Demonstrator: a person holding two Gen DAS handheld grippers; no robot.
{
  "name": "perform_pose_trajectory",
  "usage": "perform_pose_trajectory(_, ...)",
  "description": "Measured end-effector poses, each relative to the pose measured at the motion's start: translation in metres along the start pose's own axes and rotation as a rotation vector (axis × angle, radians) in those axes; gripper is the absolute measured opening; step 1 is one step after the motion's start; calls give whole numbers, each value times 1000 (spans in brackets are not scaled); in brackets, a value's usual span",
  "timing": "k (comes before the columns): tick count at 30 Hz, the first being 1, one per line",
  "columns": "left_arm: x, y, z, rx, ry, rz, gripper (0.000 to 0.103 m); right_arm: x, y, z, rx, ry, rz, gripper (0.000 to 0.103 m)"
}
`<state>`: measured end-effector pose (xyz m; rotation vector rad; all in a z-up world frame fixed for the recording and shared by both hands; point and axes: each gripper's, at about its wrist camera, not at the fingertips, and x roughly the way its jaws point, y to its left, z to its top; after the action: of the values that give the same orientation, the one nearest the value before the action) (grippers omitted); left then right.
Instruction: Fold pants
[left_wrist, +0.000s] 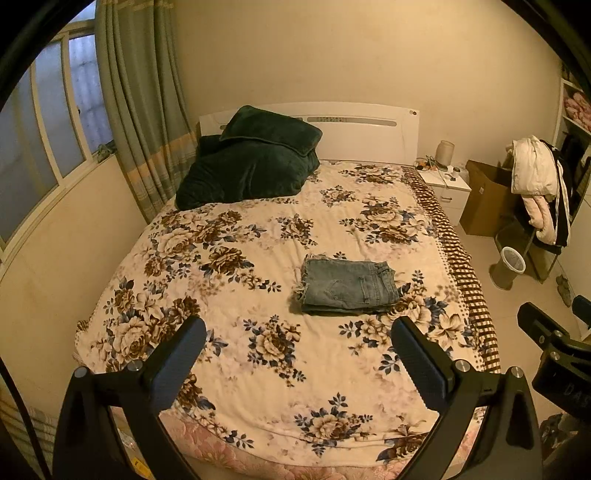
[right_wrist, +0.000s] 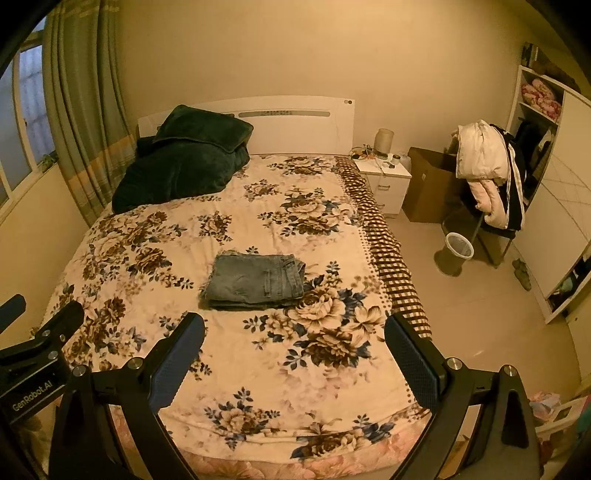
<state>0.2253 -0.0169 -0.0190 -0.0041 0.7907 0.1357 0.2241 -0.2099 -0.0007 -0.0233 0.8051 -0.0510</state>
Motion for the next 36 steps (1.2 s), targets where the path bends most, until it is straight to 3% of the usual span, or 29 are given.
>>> perform_pose_trajectory(36,-13,-11,-1,19,-27,-15,103,-15,7,-8,10,-6,10,100)
